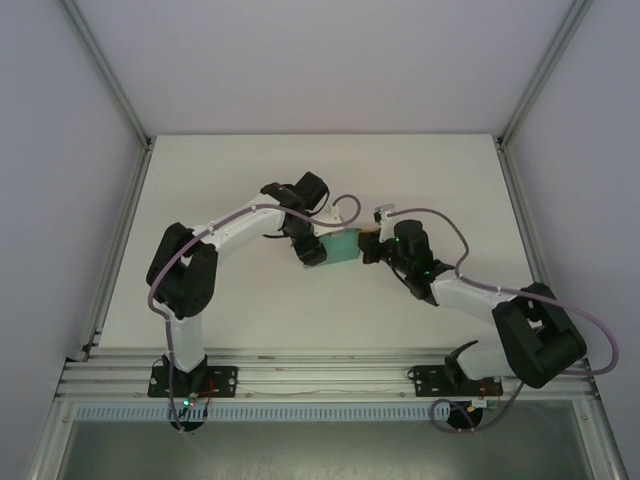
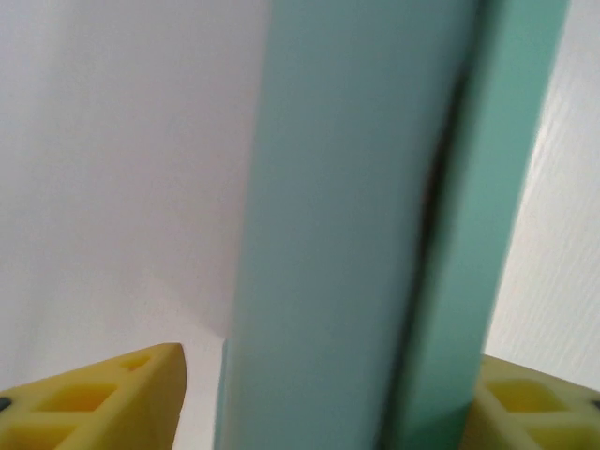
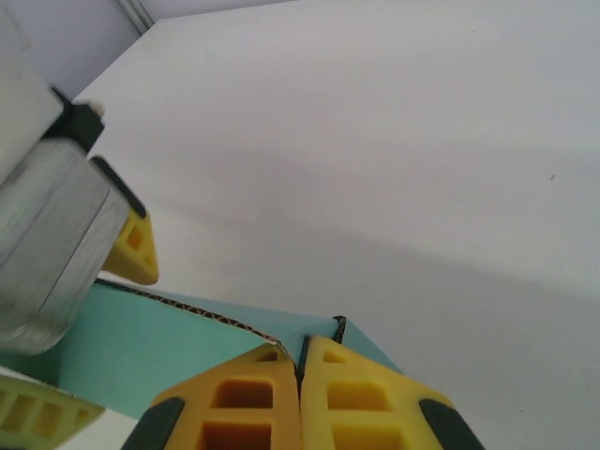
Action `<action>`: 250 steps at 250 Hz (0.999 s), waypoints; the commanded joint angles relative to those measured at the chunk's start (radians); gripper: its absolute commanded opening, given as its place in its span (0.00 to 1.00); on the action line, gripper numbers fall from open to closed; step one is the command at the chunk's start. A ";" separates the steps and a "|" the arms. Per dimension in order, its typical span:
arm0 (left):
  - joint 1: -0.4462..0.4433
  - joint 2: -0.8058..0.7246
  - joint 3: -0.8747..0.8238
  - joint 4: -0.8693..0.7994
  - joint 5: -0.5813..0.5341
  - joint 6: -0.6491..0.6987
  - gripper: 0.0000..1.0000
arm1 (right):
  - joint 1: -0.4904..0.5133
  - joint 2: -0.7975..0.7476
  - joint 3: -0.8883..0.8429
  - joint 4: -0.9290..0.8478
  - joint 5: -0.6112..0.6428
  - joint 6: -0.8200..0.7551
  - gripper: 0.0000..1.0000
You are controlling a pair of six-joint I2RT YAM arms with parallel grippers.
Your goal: Assemble paper box
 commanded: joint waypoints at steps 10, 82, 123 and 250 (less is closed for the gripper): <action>-0.019 -0.040 -0.024 0.110 0.005 -0.034 0.80 | 0.032 0.097 -0.039 -0.304 -0.003 0.036 0.00; -0.017 -0.135 -0.063 0.158 -0.127 -0.165 1.00 | 0.054 0.099 0.011 -0.423 0.082 0.020 0.00; -0.017 -0.222 -0.123 0.173 -0.259 -0.321 1.00 | 0.079 0.086 0.059 -0.503 0.140 0.036 0.00; -0.017 -0.395 -0.320 0.170 -0.364 -0.552 0.58 | 0.148 0.077 0.224 -0.704 0.221 0.096 0.00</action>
